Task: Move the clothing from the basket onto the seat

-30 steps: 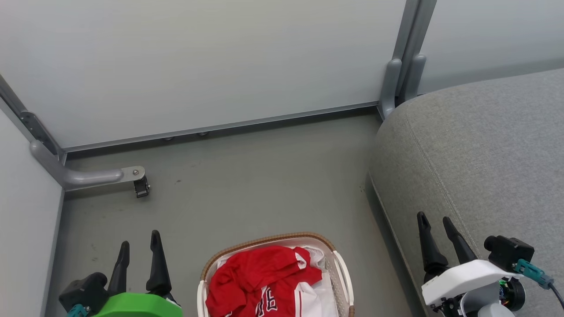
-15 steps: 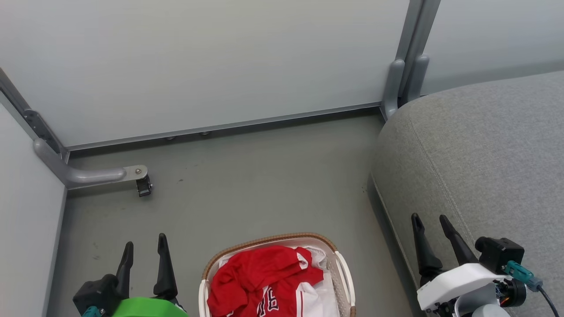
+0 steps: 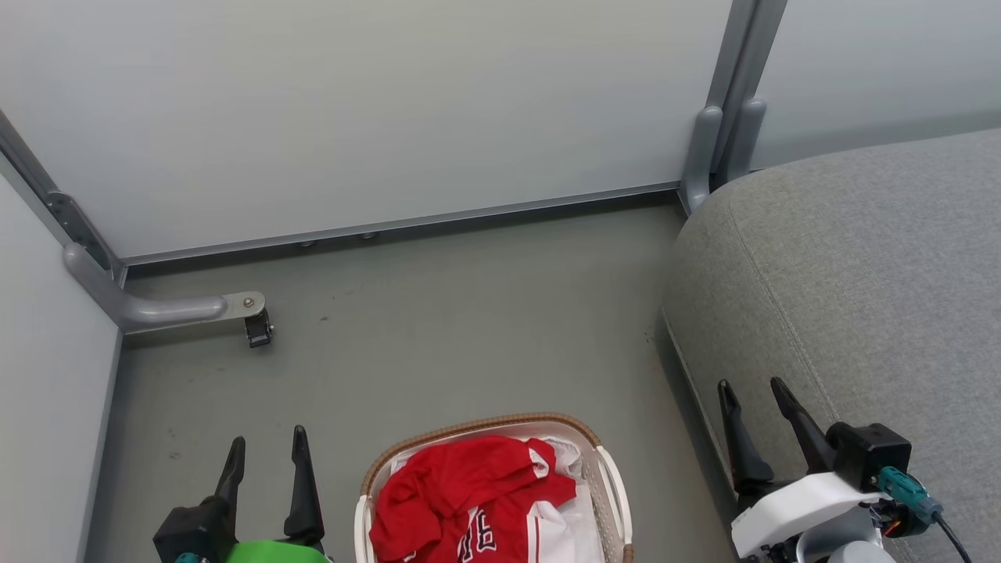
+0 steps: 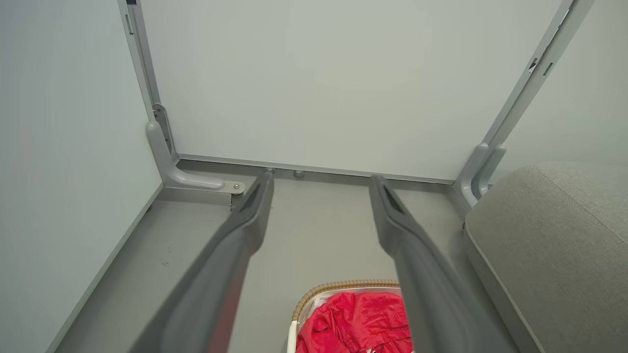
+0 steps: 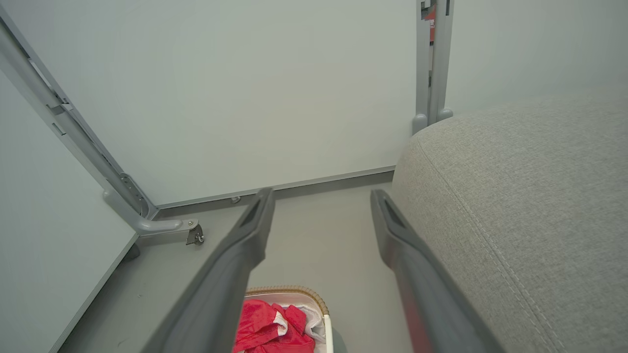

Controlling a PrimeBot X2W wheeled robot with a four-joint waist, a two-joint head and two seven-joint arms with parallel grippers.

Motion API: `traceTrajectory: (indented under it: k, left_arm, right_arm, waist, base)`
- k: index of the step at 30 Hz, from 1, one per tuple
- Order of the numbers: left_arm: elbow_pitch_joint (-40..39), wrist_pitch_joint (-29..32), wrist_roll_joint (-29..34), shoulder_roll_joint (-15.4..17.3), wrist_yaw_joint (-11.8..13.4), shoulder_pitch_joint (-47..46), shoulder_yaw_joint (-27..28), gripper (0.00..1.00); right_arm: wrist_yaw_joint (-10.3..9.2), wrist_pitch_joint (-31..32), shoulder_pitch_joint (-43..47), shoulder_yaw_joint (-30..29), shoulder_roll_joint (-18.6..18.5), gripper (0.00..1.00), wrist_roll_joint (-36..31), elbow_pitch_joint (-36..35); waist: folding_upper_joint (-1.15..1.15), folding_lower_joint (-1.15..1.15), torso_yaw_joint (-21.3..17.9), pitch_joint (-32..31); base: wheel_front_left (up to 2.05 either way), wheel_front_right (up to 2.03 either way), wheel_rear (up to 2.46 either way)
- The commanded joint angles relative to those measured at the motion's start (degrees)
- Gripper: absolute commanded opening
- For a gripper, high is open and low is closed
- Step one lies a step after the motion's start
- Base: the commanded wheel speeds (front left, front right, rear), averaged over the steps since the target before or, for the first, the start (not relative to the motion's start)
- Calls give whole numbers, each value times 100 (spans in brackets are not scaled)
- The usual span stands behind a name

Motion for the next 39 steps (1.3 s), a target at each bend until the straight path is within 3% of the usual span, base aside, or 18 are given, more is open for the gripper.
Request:
traceTrajectory:
  k: [1,14,39]
  left_arm:
    - [-3,-44,145,40,25,66,-10,100]
    - [77,-190,616,45,72,124,-93,100]
    - [150,-179,573,44,65,25,-111,100]
  right_arm:
    - [0,-58,37,20,-35,100,-137,-30]
    - [0,-200,47,102,-43,100,-642,-29]
    - [0,-195,-23,54,-41,100,-619,-26]
  waist:
    - [0,0,3,1]
    - [0,0,35,-14]
    - [0,0,22,25]
  base:
    - [0,0,0]
    - [0,0,0]
    - [0,0,0]
